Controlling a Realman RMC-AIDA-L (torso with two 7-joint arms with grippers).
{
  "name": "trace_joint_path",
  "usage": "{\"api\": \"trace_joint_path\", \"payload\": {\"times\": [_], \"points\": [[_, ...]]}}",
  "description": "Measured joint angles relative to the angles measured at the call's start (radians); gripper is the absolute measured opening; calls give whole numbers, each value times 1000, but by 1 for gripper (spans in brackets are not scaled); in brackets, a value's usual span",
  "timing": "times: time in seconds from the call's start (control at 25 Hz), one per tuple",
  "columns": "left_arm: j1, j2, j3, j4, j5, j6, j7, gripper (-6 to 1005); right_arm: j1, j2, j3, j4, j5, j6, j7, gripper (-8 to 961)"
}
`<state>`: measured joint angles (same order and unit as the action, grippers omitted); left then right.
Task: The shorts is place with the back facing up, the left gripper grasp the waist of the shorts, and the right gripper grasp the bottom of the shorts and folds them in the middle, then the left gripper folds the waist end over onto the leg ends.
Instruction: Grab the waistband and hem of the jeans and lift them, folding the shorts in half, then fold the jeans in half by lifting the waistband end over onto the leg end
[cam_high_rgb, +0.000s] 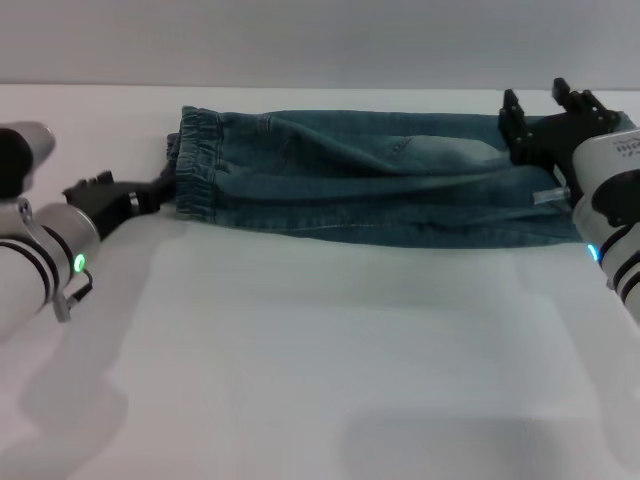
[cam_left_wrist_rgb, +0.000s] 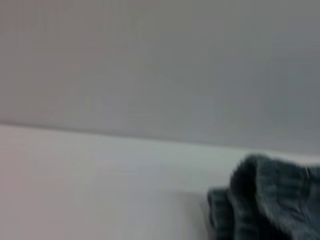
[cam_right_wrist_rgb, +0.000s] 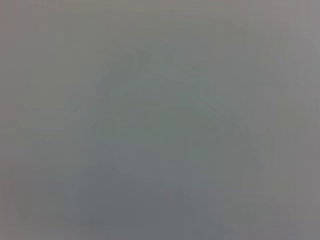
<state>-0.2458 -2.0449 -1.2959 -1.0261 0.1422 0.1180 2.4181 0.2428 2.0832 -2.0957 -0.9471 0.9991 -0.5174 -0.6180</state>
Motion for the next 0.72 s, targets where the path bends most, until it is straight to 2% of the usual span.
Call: {"api": "trace_joint_path", "payload": {"times": [0.16,0.36,0.48,0.6,0.72], "points": [[35,5,64,-67,-15,22,-6,857,-14,-1,-4,-5,2,5,18,510],[49,7,87,-93,-20,13,-5,855,-24,-1,-7,-5,-1,8,31,510],[65,14,106,-103,-27,-60,-6,854,-24,-1,-8,-3,0,18,31,511],[67,38,145,-115,-29,-123,-22,853,-21,-2,-8,0,1,28,31,511],[46,82,205,-138,-31,-133,-62,852,-20,-2,-9,1,2,33,32,511]]}}
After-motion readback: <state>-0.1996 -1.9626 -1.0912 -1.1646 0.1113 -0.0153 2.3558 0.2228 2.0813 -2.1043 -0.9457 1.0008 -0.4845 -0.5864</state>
